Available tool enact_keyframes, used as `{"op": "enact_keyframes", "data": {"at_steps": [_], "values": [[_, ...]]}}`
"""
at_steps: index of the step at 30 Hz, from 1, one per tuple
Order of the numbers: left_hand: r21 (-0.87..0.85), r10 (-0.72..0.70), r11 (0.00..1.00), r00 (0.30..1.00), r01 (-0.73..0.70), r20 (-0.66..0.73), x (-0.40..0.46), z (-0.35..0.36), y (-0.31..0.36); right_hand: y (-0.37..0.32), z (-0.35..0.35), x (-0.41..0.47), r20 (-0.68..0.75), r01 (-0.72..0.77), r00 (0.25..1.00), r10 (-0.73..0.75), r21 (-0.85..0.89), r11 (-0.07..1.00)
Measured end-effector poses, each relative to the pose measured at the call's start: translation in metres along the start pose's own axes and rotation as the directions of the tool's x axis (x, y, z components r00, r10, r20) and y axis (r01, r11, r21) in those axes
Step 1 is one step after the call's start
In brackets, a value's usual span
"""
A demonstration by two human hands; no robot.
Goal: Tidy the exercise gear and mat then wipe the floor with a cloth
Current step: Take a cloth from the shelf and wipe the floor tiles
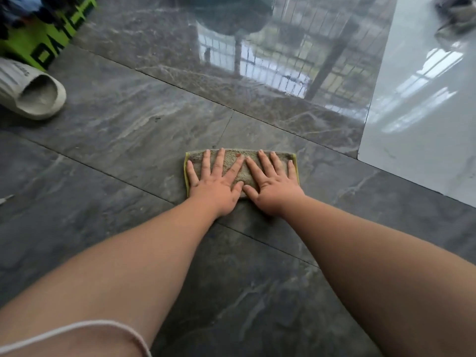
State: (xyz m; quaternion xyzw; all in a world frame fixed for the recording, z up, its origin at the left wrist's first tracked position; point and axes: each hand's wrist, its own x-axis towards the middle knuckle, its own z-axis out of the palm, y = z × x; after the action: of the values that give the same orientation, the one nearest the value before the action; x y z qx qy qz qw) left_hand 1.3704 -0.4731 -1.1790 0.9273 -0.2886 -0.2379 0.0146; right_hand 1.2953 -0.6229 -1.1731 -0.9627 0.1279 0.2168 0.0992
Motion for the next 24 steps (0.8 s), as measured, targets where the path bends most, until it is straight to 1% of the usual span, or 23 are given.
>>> {"op": "enact_keyframes", "data": {"at_steps": [5, 10, 15, 20, 24], "values": [[0.034, -0.008, 0.999, 0.998, 0.006, 0.062, -0.057, 0.024, 0.034, 0.017, 0.019, -0.057, 0.025, 0.024, 0.999, -0.024, -0.001, 1.0], [0.069, 0.078, 0.994, 0.993, -0.084, 0.084, -0.098, 0.047, 0.061, 0.033, 0.048, -0.122, 0.014, -0.022, 1.0, 0.022, 0.043, 0.999], [0.112, 0.113, 0.986, 0.991, -0.12, 0.07, -0.144, 0.075, 0.093, 0.047, 0.077, -0.182, -0.023, -0.07, 0.997, 0.072, 0.077, 0.995], [0.176, 0.215, 0.959, 0.974, -0.223, 0.064, -0.183, 0.101, 0.122, 0.064, 0.108, -0.244, -0.057, -0.131, 0.989, 0.137, 0.093, 0.987], [0.19, 0.306, 0.93, 0.949, -0.314, 0.07, -0.188, 0.113, 0.145, 0.078, 0.125, -0.274, -0.086, -0.22, 0.969, 0.231, 0.116, 0.969]]}}
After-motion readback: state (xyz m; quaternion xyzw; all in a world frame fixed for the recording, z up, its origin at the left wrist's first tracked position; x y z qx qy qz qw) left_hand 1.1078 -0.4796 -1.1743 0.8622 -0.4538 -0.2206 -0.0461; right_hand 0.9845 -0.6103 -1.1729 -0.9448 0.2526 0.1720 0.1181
